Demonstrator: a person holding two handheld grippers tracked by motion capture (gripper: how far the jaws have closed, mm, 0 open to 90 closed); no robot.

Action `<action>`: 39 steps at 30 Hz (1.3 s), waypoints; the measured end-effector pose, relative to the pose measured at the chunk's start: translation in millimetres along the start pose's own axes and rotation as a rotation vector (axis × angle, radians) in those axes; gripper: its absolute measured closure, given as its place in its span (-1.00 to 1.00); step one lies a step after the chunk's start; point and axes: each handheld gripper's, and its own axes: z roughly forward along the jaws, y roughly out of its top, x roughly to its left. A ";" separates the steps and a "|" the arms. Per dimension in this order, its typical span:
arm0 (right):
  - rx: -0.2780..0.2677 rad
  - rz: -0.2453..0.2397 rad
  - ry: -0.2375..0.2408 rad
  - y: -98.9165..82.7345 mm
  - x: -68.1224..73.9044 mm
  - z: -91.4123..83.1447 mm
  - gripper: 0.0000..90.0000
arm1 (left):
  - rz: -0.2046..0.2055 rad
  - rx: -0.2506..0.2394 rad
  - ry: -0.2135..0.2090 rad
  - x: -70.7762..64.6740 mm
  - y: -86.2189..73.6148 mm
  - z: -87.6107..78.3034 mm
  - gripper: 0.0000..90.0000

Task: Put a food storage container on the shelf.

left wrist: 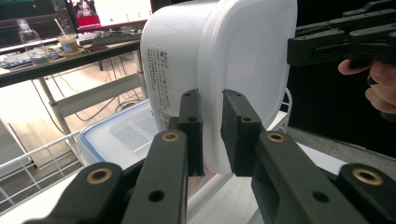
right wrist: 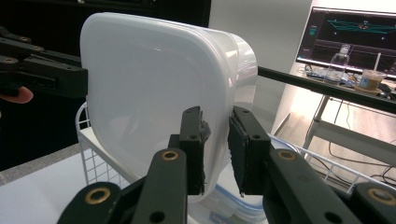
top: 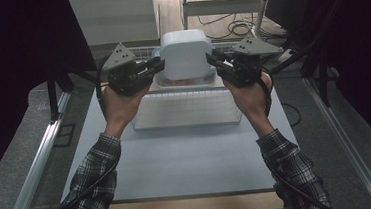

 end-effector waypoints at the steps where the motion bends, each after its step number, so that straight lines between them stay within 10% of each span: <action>1: -0.011 0.007 -0.003 -0.1 -1.1 2.0 0.66 | -0.002 0.000 -0.004 0.9 0.7 1.3 0.75; 39: -0.031 0.033 -0.039 22.0 -17.1 30.0 0.49 | -0.099 -0.042 0.067 21.3 28.5 25.0 0.61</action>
